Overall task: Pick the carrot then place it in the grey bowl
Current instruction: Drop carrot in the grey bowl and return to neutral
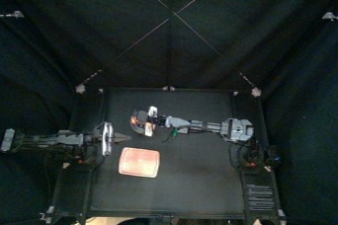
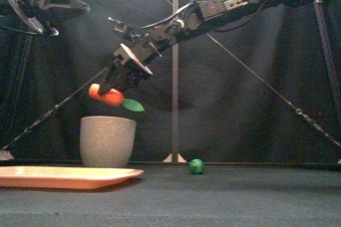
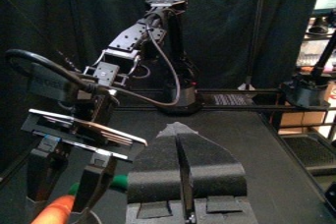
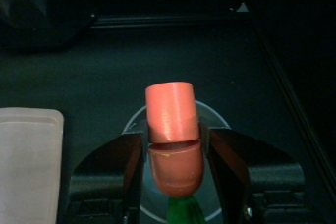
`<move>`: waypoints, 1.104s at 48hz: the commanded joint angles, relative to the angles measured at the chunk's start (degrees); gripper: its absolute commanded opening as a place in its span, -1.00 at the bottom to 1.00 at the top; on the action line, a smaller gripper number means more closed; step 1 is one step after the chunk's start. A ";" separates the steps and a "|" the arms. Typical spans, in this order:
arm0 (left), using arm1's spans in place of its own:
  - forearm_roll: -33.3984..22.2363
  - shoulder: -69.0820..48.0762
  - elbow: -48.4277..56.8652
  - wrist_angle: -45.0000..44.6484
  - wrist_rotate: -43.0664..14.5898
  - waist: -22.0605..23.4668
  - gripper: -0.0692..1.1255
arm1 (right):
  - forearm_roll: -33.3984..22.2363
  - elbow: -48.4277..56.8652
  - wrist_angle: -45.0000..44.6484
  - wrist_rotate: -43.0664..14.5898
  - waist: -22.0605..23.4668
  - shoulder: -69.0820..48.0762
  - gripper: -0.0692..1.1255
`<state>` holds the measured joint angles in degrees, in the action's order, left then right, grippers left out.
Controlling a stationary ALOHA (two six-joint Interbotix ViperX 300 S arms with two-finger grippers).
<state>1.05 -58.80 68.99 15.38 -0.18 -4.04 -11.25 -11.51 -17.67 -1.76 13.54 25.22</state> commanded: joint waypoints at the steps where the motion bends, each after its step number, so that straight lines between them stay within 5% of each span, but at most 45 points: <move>1: 0.09 0.00 -0.79 0.26 0.00 -0.09 -0.90 | 0.18 -1.23 -0.35 -0.09 0.70 -1.58 0.48; 10: 0.09 0.00 -0.88 0.35 0.00 -0.09 -0.90 | 0.00 -1.32 0.00 -0.26 1.05 -1.67 0.81; 30: 0.09 0.00 -0.79 0.35 0.00 -0.18 -0.90 | 0.18 5.45 0.00 -0.35 0.62 -9.67 0.82; 53: 0.18 -1.76 -1.05 0.70 -0.09 -0.70 -0.90 | 4.83 32.34 8.70 -1.14 -10.11 -32.17 0.82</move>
<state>1.05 -60.21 69.26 15.56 -0.18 -4.57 -7.47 17.93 -11.51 -3.08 5.10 -1.14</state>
